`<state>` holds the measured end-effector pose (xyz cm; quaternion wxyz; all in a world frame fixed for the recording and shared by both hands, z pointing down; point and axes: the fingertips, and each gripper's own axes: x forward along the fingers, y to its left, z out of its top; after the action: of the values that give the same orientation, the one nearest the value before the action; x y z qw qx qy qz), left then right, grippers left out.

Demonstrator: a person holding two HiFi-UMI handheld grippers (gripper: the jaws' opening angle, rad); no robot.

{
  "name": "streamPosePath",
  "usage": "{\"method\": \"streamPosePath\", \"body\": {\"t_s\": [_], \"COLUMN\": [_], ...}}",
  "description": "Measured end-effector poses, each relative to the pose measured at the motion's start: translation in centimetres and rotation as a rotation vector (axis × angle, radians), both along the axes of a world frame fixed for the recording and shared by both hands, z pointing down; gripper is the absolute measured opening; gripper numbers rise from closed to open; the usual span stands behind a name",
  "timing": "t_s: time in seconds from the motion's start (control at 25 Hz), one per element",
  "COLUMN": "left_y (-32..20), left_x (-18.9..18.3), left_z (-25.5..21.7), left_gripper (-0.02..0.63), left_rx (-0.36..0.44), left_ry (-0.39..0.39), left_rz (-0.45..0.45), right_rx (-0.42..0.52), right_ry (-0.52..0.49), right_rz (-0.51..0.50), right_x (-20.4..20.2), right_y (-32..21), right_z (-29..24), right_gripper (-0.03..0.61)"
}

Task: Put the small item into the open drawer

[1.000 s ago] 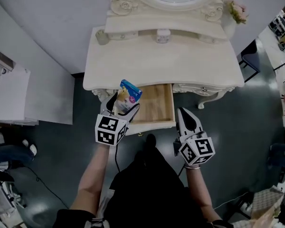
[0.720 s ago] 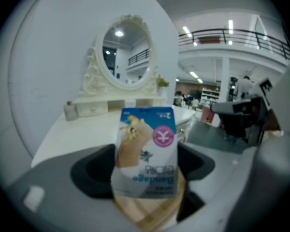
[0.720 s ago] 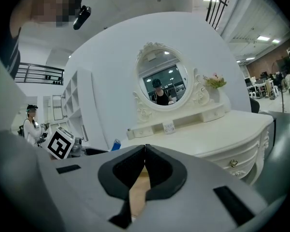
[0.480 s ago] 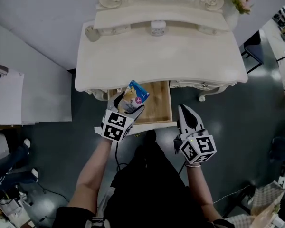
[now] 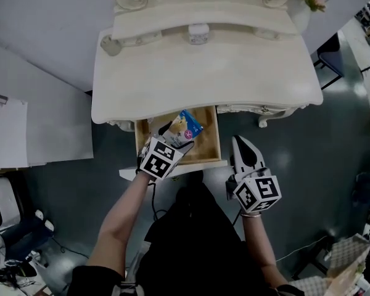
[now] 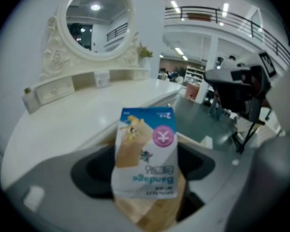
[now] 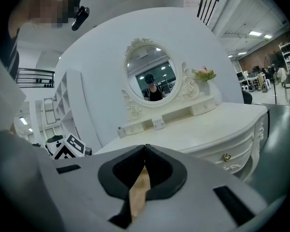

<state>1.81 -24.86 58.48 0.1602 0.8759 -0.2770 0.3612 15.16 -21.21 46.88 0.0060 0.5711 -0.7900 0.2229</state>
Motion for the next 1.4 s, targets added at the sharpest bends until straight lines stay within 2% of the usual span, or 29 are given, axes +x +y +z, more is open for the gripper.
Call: {"method": "streamPosePath", "body": {"t_s": [0.12, 0.32, 0.88, 1.24, 1.4], "left_y": [0.1, -0.1, -1.4, -1.8, -2.0], "left_x": [0.9, 1.6, 0.3, -0.1, 0.1], "left_z": [1.0, 3.1, 10.0, 12.2, 12.7], "left_gripper": [0.405, 0.405, 0.405, 0.407, 0.407], "left_rx": [-0.048, -0.082, -0.175, -0.198, -0.183], "left_ry": [-0.008, -0.07, -0.242, -0.294, -0.317], "left_rz": [0.03, 0.086, 0.126, 0.135, 0.145], "right_rx": [-0.007, -0.014, -0.058, -0.074, -0.074], "right_ry": [-0.004, -0.011, -0.005, -0.005, -0.009], "right_rz": [0.003, -0.002, 0.027, 0.036, 0.036], "right_x": [0.2, 0.0, 1.1, 1.4, 1.4], "right_y": [-0.4, -0.7, -1.1, -1.0, -1.1], "right_z": [0.2, 0.4, 2.0, 2.3, 2.5], "right_gripper": [0.005, 0.005, 0.005, 0.005, 0.005]}}
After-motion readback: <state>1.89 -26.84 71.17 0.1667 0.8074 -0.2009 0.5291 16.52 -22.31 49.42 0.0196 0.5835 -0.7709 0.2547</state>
